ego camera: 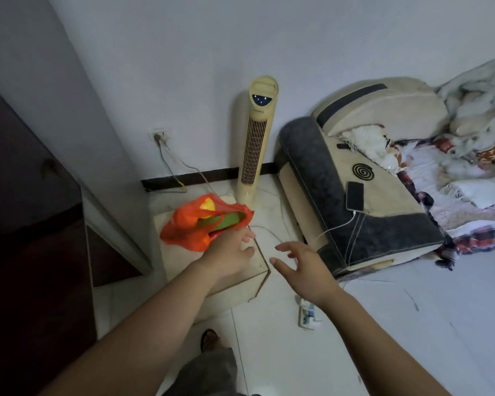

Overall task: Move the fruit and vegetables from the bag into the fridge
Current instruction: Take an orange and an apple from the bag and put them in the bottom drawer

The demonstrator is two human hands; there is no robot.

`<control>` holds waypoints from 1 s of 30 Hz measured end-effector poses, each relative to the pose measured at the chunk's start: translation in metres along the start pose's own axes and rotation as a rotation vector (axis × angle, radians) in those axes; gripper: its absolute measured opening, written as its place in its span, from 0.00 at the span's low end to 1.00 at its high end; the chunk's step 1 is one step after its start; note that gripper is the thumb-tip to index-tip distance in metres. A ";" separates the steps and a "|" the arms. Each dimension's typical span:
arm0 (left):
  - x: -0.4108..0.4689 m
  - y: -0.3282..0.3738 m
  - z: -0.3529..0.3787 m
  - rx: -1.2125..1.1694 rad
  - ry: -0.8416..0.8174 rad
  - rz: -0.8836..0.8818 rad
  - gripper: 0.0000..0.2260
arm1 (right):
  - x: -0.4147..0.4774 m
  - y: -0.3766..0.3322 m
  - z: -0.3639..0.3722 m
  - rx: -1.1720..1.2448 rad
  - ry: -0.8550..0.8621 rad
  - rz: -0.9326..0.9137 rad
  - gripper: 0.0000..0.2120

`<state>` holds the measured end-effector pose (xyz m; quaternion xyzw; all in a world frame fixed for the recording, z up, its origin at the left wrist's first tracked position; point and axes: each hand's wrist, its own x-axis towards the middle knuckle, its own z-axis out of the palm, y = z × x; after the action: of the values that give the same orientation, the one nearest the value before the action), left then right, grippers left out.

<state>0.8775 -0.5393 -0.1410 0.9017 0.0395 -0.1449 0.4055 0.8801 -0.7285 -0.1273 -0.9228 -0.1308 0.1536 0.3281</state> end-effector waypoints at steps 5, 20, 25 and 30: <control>0.058 -0.022 -0.036 0.164 -0.026 -0.037 0.11 | 0.073 -0.014 0.007 -0.012 -0.046 -0.019 0.19; 0.112 -0.094 -0.043 -0.037 0.002 -0.408 0.12 | 0.240 -0.006 0.029 -0.105 -0.448 -0.193 0.21; 0.135 -0.089 -0.023 -0.150 0.058 -0.572 0.16 | 0.277 0.026 0.038 -0.147 -0.588 -0.268 0.29; 0.161 -0.076 0.000 -0.260 0.125 -0.710 0.22 | 0.306 0.060 0.043 -0.172 -0.729 -0.254 0.34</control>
<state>1.0172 -0.4956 -0.2433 0.7798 0.3923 -0.2150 0.4379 1.1535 -0.6444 -0.2579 -0.8084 -0.3644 0.4178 0.1980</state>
